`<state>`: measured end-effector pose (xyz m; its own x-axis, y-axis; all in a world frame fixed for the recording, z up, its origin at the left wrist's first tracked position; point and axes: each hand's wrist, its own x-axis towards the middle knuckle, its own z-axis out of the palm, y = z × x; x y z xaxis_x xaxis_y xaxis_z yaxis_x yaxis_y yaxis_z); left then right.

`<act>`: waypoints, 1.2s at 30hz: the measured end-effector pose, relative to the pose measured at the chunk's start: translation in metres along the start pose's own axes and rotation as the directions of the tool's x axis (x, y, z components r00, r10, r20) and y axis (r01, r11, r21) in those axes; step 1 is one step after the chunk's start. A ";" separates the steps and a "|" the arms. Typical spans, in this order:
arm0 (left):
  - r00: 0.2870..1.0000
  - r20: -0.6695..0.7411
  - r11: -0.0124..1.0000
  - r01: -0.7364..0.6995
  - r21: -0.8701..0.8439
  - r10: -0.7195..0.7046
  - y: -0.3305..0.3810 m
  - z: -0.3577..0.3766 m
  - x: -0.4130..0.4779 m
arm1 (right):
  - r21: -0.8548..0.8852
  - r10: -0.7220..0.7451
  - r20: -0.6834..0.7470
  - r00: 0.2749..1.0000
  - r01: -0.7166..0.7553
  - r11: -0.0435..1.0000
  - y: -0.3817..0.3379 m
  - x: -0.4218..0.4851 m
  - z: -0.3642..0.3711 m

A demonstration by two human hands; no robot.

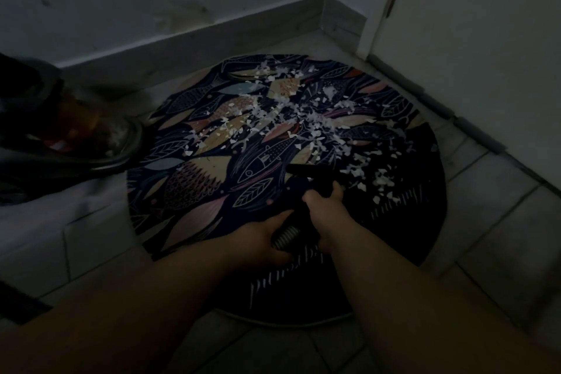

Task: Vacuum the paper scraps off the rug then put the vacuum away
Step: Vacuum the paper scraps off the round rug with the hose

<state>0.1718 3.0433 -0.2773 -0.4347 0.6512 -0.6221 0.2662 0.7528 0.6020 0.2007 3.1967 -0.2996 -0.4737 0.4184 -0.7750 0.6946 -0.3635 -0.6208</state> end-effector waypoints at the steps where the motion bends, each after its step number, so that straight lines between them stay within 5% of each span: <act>1: 1.000 0.005 1.000 0.000 0.002 0.000 0.002 0.004 -0.003 | 0.004 0.002 -0.011 1.000 -0.002 1.000 0.005 -0.004 -0.002; 36: 0.975 0.197 0.981 -0.132 0.139 0.103 0.118 0.095 0.040 | 0.153 -0.013 -0.339 0.941 0.069 0.986 0.059 -0.026 -0.158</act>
<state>0.2679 3.1676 -0.2789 -0.2273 0.7316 -0.6427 0.4385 0.6662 0.6032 0.3395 3.2963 -0.2972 -0.2715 0.6804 -0.6807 0.5691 -0.4569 -0.6837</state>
